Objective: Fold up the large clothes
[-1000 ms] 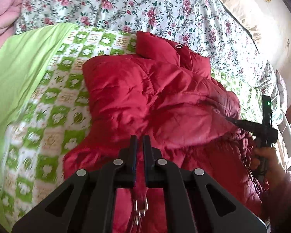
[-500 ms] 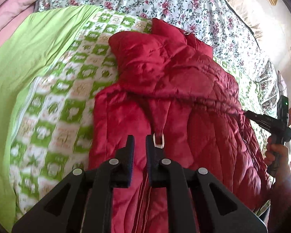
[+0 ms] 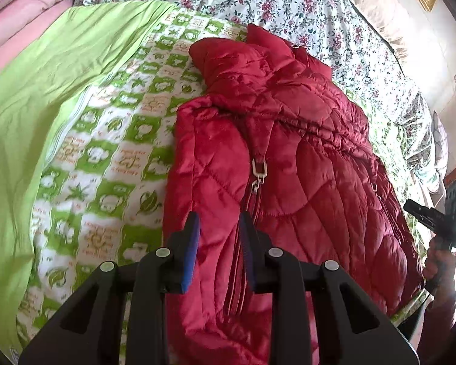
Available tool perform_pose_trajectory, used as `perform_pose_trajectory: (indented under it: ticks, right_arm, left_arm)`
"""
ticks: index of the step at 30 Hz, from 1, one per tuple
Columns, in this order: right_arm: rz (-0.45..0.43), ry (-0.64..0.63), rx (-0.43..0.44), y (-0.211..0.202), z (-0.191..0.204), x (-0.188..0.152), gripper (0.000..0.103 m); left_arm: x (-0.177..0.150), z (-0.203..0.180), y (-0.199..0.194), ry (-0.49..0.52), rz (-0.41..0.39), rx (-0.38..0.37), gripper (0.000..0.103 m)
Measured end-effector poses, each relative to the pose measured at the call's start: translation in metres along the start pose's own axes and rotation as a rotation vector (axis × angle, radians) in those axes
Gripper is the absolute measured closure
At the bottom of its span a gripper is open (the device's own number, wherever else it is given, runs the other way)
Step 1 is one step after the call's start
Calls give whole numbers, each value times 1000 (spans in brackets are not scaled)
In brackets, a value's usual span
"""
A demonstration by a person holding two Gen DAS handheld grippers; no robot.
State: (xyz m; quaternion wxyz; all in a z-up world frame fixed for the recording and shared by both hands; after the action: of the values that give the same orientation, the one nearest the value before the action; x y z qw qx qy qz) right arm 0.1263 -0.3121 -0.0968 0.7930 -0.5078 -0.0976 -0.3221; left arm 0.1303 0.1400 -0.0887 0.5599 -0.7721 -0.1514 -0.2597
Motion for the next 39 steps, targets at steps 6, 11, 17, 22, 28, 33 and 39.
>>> perform_pose_trajectory:
  ticks: [6, 11, 17, 22, 28, 33, 39]
  right_arm:
    - [1, 46, -30, -23, -25, -19, 60]
    - [5, 62, -51, -37, -36, -32, 56]
    - [26, 60, -63, -47, -43, -43, 52]
    - [58, 56, -77, -49, -46, -55, 50]
    - [101, 55, -87, -51, -52, -69, 48]
    - [140, 60, -67, -55, -56, -82, 48]
    - [189, 66, -7, -55, -54, -91, 46]
  left_arm:
    - [-19, 3, -5, -1, 27, 2, 62]
    - [-27, 6, -13, -1, 30, 3, 60]
    - [-40, 7, -15, -3, 68, -23, 49]
    - [-53, 3, -6, 5, 126, -33, 49]
    - [-64, -8, 0, 66, 189, -12, 49]
    - [-74, -7, 0, 55, 223, -66, 41]
    - [-86, -11, 0, 63, 256, -126, 41]
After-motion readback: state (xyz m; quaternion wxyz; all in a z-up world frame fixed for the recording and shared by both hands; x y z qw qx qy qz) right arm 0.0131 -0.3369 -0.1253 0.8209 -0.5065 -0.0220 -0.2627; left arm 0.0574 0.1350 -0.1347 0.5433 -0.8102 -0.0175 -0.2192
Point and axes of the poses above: each gripper's, at about its wrist camera, not at the fingertips, and y roughly the way its jaws point, z to its left, x to its top, the point moved 2 cm from there along y, roughly the way its jaws point, and after that the axes turned 8 degrees about y, right-handed, at the moved point
